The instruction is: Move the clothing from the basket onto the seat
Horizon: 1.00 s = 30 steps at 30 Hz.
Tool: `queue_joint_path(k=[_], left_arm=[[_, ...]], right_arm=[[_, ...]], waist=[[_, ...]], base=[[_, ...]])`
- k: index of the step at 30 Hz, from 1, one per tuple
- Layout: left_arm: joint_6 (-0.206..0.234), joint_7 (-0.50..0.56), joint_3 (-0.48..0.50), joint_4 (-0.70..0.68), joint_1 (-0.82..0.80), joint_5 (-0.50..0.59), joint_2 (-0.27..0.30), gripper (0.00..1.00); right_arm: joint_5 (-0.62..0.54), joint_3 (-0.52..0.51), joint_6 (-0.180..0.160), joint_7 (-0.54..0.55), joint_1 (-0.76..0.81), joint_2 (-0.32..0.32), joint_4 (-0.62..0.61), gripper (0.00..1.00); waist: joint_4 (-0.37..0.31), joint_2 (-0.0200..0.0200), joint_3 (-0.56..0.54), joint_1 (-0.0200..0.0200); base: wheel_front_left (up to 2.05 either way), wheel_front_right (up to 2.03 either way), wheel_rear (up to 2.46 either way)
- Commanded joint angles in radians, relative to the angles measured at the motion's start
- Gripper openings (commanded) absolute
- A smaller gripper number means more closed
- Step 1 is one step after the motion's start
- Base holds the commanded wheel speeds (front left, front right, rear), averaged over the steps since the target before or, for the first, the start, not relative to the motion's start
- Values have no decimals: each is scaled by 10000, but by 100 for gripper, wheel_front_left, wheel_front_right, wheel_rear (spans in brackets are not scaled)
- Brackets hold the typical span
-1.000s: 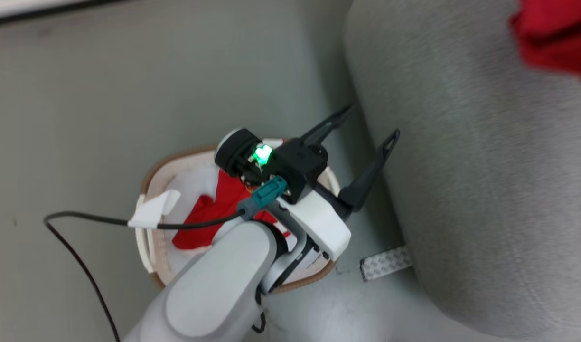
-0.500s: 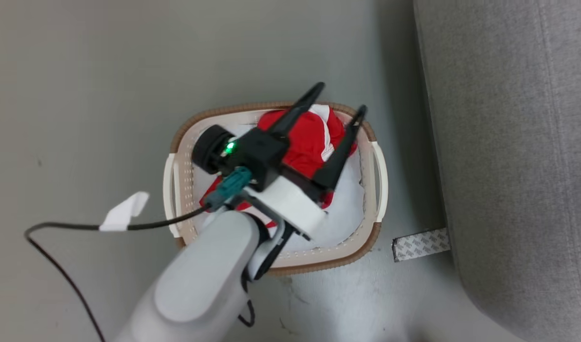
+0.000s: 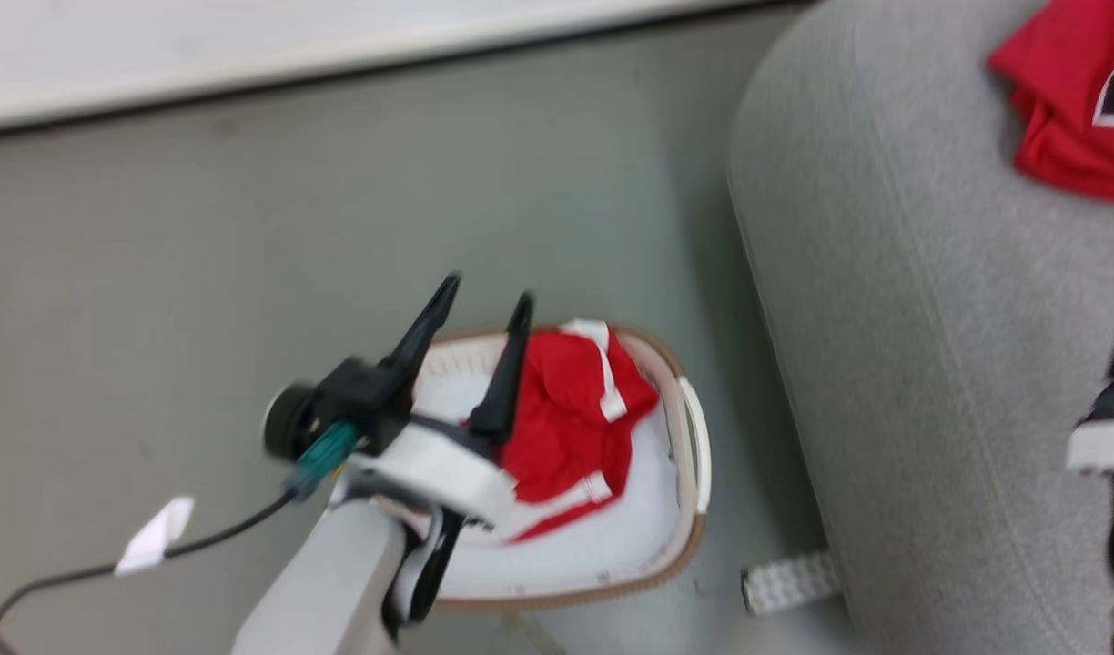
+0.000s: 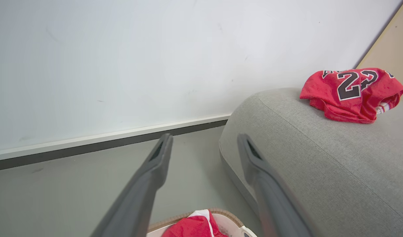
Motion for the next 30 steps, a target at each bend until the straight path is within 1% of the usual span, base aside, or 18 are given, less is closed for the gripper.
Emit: queue_joint_path(k=[1, 5, 10, 14, 16, 20, 23, 30], left_arm=[[78, -42, 152, -18, 348, -164, 13, 100], [160, -49, 995, -460, 1453, -11, -119, 100], [-9, -47, 1929, -736, 2810, 453, -239, 100], [-190, -48, 2610, -838, 3744, 808, -361, 100], [-300, -47, 2920, -875, 4182, 972, -478, 100], [-526, -49, 3408, -1060, 4918, 1301, -661, 100], [-646, -50, 3727, -1152, 5339, 1448, -772, 100], [-1004, -50, 4051, -1249, 5563, 1732, -941, 100]], right_arm=[[-115, 92, -21, 10, 338, 63, -143, 100], [-638, 766, -21, 10, 1322, 90, -482, 100], [-1200, 1164, -21, 10, 2389, 167, -721, 100], [-1644, 1422, -21, 10, 3153, 273, -688, 100], [-1677, 1503, -22, 10, 3520, 333, -627, 100], [-1781, 1616, -22, 9, 4130, 398, -542, 100], [-1478, 1838, -22, 9, 4379, 394, -449, 100], [-1267, 1902, -22, 9, 4440, 396, -428, 100]], waist=[[429, 0, -1124, 1], [931, 0, -2104, 1], [1600, 0, -3064, 1], [1949, 0, -3699, 1], [2076, 0, -4042, 1], [2162, 0, -4604, 1], [2121, 0, -4855, 1], [2063, 0, -5000, 1]], base=[[0, 0, 0], [0, 0, 0], [0, 0, 0], [0, 0, 0], [0, 0, 0], [0, 0, 0], [0, 0, 0], [0, 0, 0]])
